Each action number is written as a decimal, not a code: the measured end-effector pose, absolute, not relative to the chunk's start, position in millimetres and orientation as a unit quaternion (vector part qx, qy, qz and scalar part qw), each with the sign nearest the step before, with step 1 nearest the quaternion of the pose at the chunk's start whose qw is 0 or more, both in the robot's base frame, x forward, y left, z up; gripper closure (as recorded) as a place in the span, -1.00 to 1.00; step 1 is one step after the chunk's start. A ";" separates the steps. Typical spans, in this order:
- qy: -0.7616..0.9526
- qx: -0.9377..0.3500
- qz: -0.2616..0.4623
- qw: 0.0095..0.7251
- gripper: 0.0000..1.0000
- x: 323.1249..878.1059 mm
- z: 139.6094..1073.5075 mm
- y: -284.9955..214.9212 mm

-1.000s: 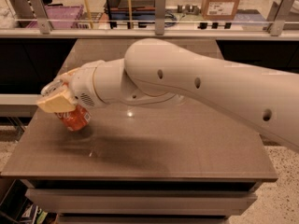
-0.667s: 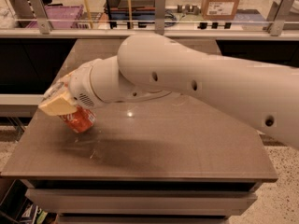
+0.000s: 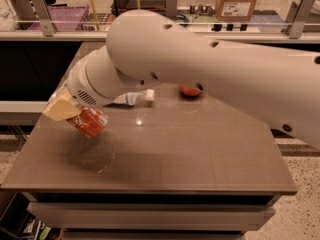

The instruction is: Knock coke can over

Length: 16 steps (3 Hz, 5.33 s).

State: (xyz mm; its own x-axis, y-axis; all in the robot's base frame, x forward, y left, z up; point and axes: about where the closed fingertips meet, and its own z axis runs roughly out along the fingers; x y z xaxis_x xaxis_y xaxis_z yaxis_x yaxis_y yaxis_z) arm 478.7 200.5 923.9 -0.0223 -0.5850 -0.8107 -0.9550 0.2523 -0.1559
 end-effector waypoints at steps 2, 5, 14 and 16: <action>0.716 -0.569 0.184 0.361 1.00 484.8 916.8 195.4; 0.746 -0.601 0.100 0.270 1.00 488.7 890.6 206.5; 0.706 -0.629 0.163 0.282 -0.28 494.6 840.1 260.5; 0.705 -0.630 0.162 0.284 -1.00 493.0 842.6 260.6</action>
Offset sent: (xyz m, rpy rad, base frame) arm 0.0109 -0.0099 -0.0127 -0.1980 0.0716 -0.0905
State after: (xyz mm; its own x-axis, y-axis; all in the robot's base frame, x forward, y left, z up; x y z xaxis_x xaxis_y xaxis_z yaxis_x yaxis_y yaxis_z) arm 493.0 260.6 842.6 -0.0457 -0.7955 -0.6043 -0.9794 0.1547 -0.1296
